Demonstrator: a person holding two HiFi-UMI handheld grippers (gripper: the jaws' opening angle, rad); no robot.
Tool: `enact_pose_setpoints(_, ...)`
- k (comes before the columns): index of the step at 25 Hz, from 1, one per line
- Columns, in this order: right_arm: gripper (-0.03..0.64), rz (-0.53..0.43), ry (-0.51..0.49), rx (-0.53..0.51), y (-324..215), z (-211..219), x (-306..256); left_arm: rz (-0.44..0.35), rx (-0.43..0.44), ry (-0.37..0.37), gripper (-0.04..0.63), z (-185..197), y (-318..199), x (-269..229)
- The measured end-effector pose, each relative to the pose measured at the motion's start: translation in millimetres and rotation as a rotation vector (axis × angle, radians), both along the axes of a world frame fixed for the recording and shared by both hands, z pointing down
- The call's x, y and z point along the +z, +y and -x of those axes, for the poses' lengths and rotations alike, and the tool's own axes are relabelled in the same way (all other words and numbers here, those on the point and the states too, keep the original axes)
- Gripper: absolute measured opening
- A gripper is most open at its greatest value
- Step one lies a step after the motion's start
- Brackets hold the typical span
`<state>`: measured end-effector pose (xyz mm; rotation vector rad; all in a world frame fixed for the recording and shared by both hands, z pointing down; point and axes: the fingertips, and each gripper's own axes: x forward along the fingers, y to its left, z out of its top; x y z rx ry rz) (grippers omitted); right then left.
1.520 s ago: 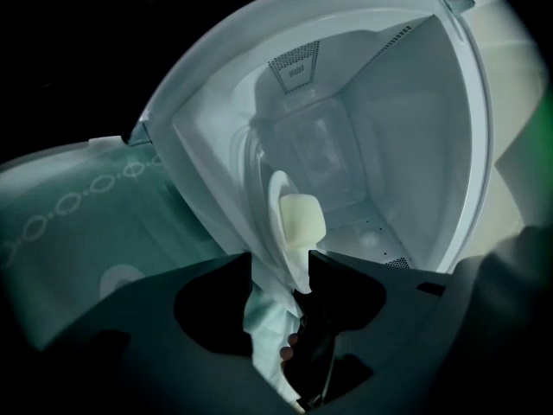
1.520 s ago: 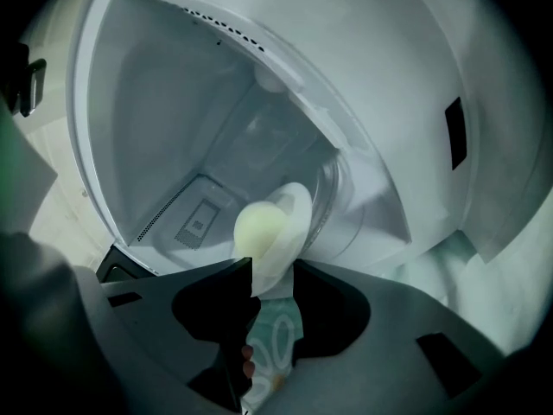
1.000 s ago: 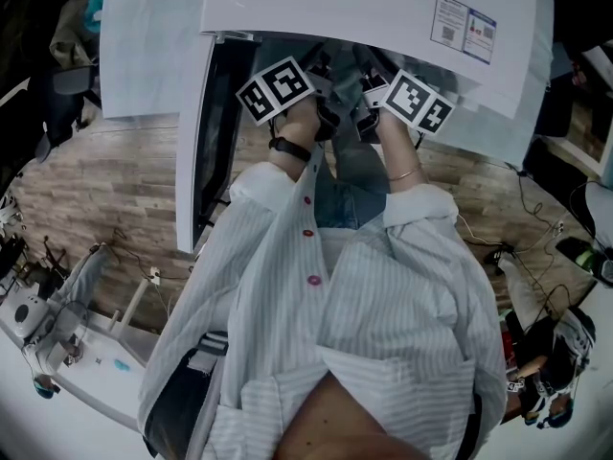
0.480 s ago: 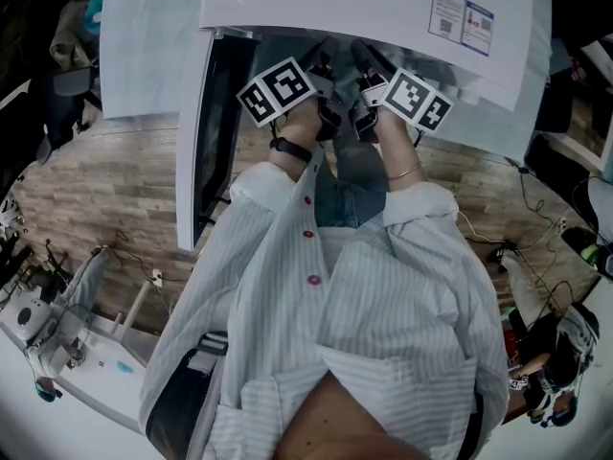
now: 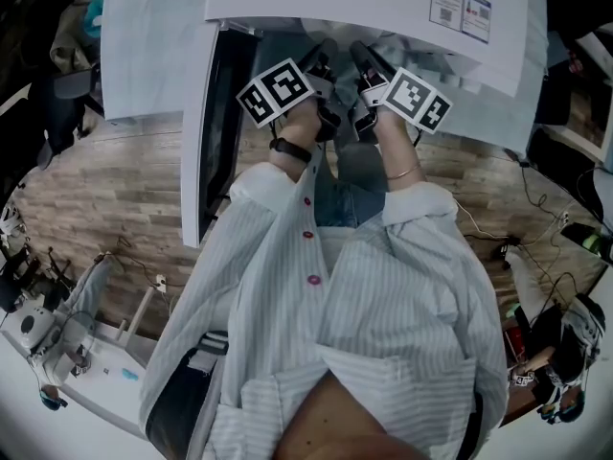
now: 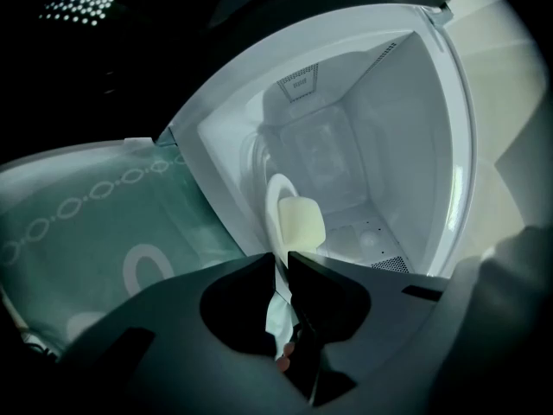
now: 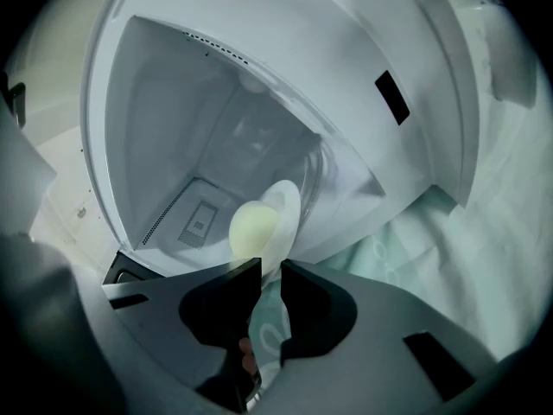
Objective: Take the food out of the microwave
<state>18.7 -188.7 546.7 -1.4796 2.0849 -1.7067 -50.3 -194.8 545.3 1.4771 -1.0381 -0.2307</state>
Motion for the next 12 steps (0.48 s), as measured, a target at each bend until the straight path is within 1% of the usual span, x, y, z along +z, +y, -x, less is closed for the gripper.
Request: enact_pose_setpoints(12, 0.089, 0.001, 0.006, 0.071, 23, 3, -1, -0.006, 0.070, -0.005, 0.053, 2, 18, -1)
